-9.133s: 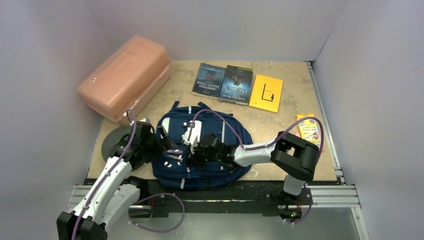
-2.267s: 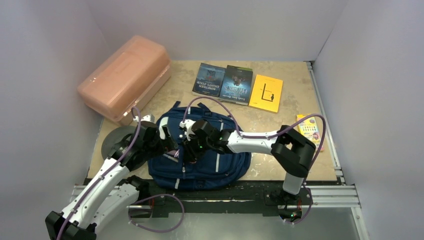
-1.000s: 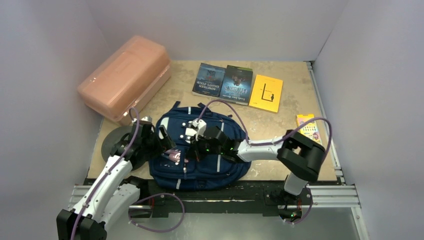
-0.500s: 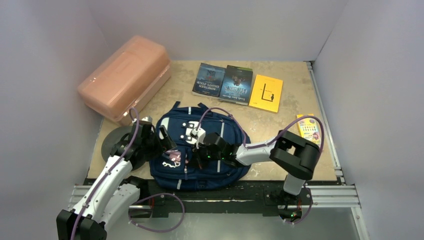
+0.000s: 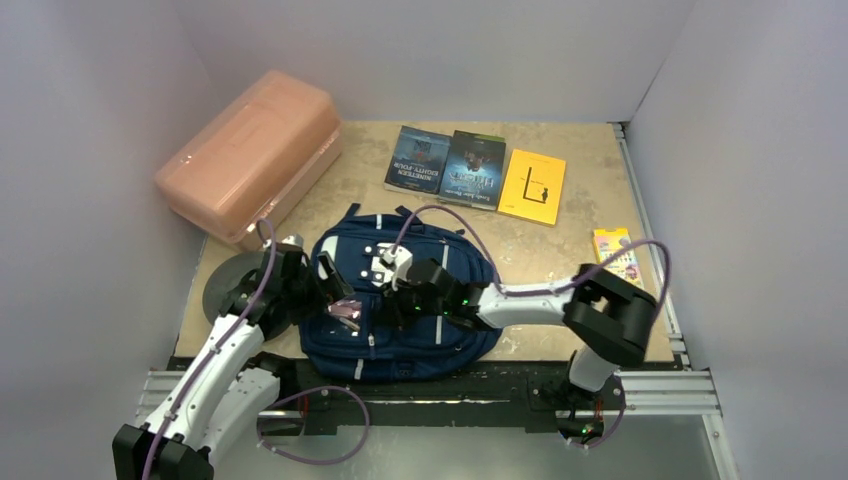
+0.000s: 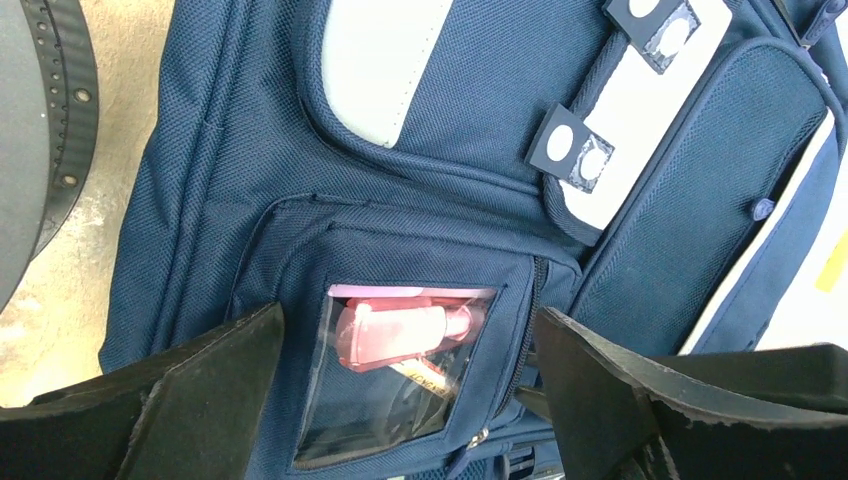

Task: Pack the student bag
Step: Place the stationery in the student bag.

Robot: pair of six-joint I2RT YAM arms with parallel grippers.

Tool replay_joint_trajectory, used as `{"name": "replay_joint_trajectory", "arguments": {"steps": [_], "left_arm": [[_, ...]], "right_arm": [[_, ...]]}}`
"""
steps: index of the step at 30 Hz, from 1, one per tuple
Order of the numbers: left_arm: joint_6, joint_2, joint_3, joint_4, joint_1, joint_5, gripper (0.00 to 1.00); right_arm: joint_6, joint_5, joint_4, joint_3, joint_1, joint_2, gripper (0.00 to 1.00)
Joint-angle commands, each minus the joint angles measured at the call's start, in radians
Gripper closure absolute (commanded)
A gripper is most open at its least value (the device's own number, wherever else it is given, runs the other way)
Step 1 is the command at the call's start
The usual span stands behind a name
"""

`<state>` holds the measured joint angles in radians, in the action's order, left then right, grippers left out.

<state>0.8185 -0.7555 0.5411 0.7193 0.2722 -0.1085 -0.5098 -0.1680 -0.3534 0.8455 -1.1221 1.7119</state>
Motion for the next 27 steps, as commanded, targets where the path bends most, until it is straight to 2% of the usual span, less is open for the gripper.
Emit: {"name": "replay_joint_trajectory", "arguments": {"steps": [1, 4, 6, 9, 12, 17, 21, 27], "left_arm": [[-0.021, -0.002, 0.091, 0.074, 0.001, -0.038, 0.03], [-0.031, 0.02, 0.154, 0.13, 0.001, -0.037, 0.02], [-0.032, 0.044, 0.188, 0.161, 0.001, -0.04, 0.01], [-0.029, 0.062, 0.221, 0.2, 0.001, -0.063, 0.0], [-0.015, 0.058, 0.226, 0.216, 0.001, -0.109, 0.0], [0.025, 0.09, 0.168, 0.149, 0.001, -0.251, 0.05], [0.069, 0.126, 0.106, 0.099, 0.001, -0.323, 0.06], [0.06, 0.144, 0.126, 0.146, 0.001, -0.297, 0.07]], "right_arm": [[0.052, 0.081, 0.142, -0.078, -0.009, -0.204, 0.69], [0.008, 0.057, 0.217, -0.065, -0.044, -0.267, 0.54], [-0.103, 0.026, 0.269, -0.026, -0.059, -0.244, 0.49], [-0.299, -0.002, 0.406, 0.048, -0.086, -0.164, 0.49], [-0.37, 0.125, 0.578, 0.153, -0.155, -0.112, 0.45], [-0.511, 0.226, 0.546, 0.16, -0.206, -0.095, 0.45], [-0.645, 0.367, 0.616, 0.249, -0.245, -0.011, 0.48], [-0.76, 0.606, 0.806, 0.41, -0.34, 0.105, 0.51]]}}
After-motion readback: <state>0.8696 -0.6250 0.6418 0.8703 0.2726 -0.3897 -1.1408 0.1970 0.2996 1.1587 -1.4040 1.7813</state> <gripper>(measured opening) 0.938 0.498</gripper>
